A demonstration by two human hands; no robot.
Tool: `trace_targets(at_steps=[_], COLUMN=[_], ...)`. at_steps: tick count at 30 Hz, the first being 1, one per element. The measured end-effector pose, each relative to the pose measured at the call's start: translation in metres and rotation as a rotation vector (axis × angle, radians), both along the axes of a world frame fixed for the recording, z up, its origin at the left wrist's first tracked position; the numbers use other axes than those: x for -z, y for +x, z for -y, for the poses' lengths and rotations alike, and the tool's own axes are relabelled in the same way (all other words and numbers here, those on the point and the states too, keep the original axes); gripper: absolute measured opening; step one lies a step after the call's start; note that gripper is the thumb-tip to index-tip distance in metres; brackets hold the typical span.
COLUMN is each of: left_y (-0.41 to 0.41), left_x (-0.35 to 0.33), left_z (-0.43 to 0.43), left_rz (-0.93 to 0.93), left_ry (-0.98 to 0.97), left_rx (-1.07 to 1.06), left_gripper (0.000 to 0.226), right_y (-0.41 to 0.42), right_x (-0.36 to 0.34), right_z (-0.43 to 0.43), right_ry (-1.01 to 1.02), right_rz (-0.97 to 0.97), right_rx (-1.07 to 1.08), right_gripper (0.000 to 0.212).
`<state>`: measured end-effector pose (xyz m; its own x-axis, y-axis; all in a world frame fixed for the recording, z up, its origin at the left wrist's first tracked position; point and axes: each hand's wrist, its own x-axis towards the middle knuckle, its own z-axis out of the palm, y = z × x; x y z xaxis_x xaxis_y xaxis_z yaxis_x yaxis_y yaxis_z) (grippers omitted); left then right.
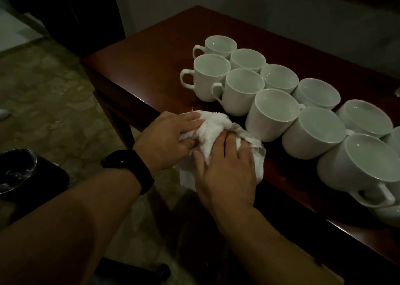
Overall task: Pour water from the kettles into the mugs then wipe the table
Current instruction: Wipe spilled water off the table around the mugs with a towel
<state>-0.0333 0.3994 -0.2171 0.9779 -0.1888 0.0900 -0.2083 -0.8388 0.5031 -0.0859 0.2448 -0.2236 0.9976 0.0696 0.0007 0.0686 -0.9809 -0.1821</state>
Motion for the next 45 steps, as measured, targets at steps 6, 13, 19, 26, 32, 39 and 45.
trace_targets(at_steps=[6, 13, 19, 26, 32, 39, 45], left_y=[0.012, 0.016, 0.016, 0.03, 0.042, 0.046, 0.049], left_x=[-0.011, -0.008, -0.003, -0.008, -0.005, -0.007, -0.007], left_z=[-0.005, -0.002, -0.005, -0.015, -0.023, -0.03, -0.035], left_rz=[-0.048, -0.019, -0.029, -0.033, -0.053, -0.02, -0.02], left_ry=[0.08, 0.099, 0.065, 0.045, 0.031, 0.028, 0.003], left_rx=[0.007, -0.085, -0.137, -0.051, -0.023, 0.018, 0.028], left_gripper=[0.053, 0.055, 0.058, 0.06, 0.058, 0.055, 0.055], right_y=[0.006, 0.02, 0.027, 0.035, 0.042, 0.049, 0.053], right_x=[-0.003, -0.004, -0.003, 0.0, 0.001, 0.001, -0.001], right_z=[-0.013, -0.018, -0.023, -0.025, -0.03, -0.037, -0.041], right_ry=[0.026, 0.048, 0.072, 0.113, 0.117, 0.1, 0.088], right_rz=[-0.031, -0.059, -0.045, -0.012, -0.001, 0.0, -0.014], right_rx=[0.013, -0.035, -0.069, -0.09, -0.105, -0.12, -0.141], right_gripper=[0.092, 0.094, 0.095, 0.092, 0.091, 0.09, 0.089])
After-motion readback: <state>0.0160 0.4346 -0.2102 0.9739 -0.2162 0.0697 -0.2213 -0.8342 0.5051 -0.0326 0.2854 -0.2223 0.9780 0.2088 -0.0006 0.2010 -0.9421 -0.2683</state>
